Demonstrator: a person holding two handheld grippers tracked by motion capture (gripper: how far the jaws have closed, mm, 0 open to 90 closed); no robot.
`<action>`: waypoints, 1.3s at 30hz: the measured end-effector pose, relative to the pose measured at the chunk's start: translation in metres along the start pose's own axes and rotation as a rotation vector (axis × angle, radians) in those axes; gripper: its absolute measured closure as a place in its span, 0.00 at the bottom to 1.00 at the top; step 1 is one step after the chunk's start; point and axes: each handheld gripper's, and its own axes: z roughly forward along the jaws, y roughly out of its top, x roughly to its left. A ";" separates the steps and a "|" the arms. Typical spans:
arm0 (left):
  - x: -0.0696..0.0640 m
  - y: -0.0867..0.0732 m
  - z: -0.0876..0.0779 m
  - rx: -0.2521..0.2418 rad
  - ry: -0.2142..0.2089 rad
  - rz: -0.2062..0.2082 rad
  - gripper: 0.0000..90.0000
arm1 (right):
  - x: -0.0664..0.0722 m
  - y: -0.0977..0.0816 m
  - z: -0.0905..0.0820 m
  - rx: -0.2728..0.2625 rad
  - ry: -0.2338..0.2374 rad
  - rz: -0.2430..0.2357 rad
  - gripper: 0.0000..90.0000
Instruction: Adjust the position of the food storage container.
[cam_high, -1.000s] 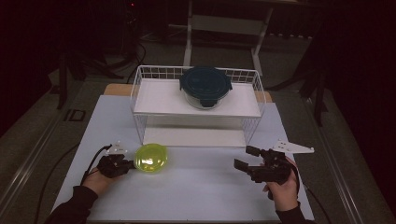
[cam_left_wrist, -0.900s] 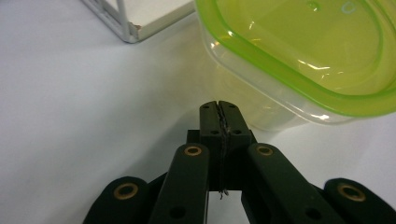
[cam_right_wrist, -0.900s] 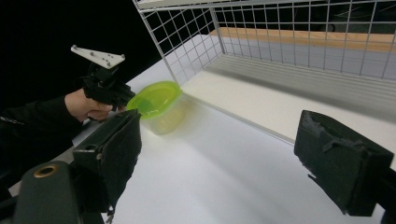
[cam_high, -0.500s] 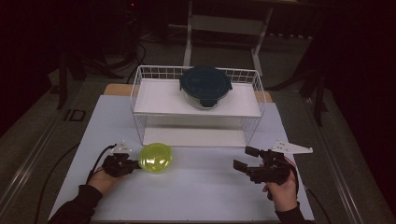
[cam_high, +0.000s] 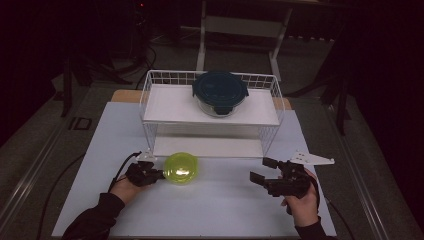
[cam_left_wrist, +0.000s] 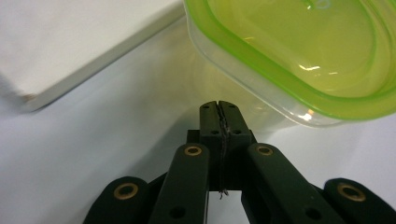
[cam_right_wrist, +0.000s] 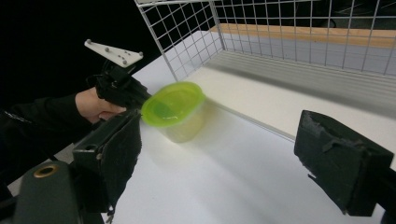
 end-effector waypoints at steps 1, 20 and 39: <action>-0.001 0.001 0.002 0.004 -0.005 0.000 0.99 | 0.000 0.000 0.000 0.001 0.000 -0.002 0.16; -0.019 0.030 0.034 0.029 -0.043 0.046 0.99 | -0.001 -0.003 0.003 0.007 0.006 0.002 0.16; -0.042 0.049 0.059 0.028 -0.082 0.063 0.99 | -0.001 -0.005 0.004 0.008 0.010 0.005 0.16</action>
